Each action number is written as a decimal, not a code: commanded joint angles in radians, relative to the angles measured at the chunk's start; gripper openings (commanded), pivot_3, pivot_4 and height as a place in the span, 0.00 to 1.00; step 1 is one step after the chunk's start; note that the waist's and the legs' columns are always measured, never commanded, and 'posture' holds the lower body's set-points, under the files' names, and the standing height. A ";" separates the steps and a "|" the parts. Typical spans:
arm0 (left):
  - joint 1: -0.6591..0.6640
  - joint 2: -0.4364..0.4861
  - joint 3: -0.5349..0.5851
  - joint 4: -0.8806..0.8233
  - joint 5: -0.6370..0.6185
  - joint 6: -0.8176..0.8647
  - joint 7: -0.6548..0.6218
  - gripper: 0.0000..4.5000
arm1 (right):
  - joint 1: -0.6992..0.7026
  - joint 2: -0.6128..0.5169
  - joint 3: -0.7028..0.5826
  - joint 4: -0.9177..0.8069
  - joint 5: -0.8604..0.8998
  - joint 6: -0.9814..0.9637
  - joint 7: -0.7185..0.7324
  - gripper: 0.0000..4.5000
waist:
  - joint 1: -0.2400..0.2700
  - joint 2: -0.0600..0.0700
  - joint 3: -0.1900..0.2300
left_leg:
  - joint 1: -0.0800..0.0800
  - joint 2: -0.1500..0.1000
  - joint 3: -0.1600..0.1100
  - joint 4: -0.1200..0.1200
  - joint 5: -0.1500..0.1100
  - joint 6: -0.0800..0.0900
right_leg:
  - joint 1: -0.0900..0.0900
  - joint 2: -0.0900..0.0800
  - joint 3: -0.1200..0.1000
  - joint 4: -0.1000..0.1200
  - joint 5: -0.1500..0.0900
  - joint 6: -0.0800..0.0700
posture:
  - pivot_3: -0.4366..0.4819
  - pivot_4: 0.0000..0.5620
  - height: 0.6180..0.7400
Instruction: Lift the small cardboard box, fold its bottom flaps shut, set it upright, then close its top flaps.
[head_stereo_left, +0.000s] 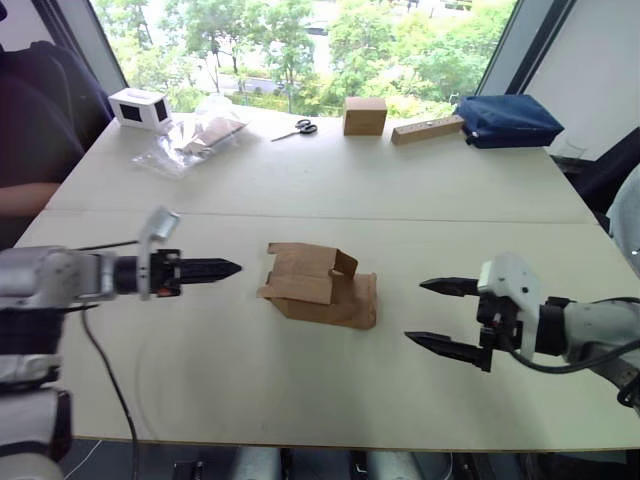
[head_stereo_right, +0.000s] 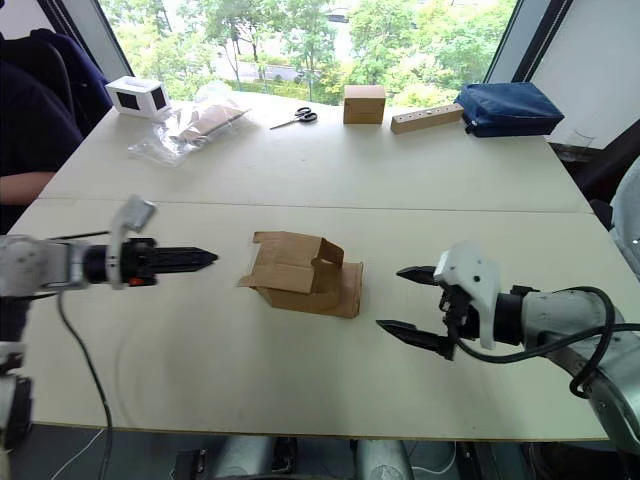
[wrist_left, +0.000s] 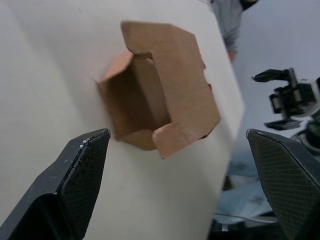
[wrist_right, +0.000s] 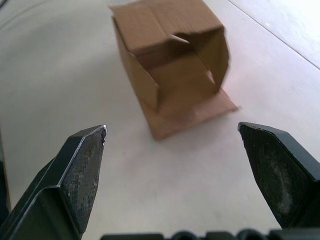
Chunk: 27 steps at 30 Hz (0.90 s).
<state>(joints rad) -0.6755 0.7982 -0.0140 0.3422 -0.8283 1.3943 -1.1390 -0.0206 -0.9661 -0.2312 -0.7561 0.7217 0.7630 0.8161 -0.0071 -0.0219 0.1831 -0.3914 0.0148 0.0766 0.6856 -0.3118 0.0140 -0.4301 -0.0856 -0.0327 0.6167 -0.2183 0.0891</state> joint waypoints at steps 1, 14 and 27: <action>-0.091 -0.029 -0.023 0.088 0.024 0.006 -0.037 1.00 | -0.015 0.011 0.034 -0.057 -0.025 0.009 -0.062 0.99 | 0.000 -0.002 0.000 | 0.000 0.000 0.000 0.000 0.000 0.000 | 0.000 0.000 0.000 0.000 0.000 0.000 | 0.48 0.27 1.00; -0.231 -0.144 -0.160 0.241 0.147 -0.099 -0.176 1.00 | 0.045 0.038 0.050 -0.112 -0.051 0.027 -0.163 0.99 | -0.001 -0.002 0.000 | 0.000 0.000 0.000 0.001 0.000 0.000 | 0.000 0.000 0.000 0.000 0.000 0.000 | 0.48 0.27 1.00; -0.307 -0.226 -0.218 0.381 0.254 -0.180 -0.309 0.88 | 0.052 0.041 0.033 -0.134 -0.045 0.053 -0.209 1.00 | 0.017 -0.002 0.000 | -0.001 0.000 0.000 0.001 0.000 0.001 | 0.000 0.000 0.000 0.000 0.000 0.000 | 0.48 0.27 1.00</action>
<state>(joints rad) -0.9507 0.5742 -0.2239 0.7123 -0.5895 1.2291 -1.4194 0.0371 -0.9291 -0.1712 -0.8560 0.6718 0.8213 0.6133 0.0101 -0.0239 0.1831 -0.3923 0.0143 0.0765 0.6870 -0.3121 0.0147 -0.4303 -0.0856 -0.0323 0.6168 -0.2184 0.0886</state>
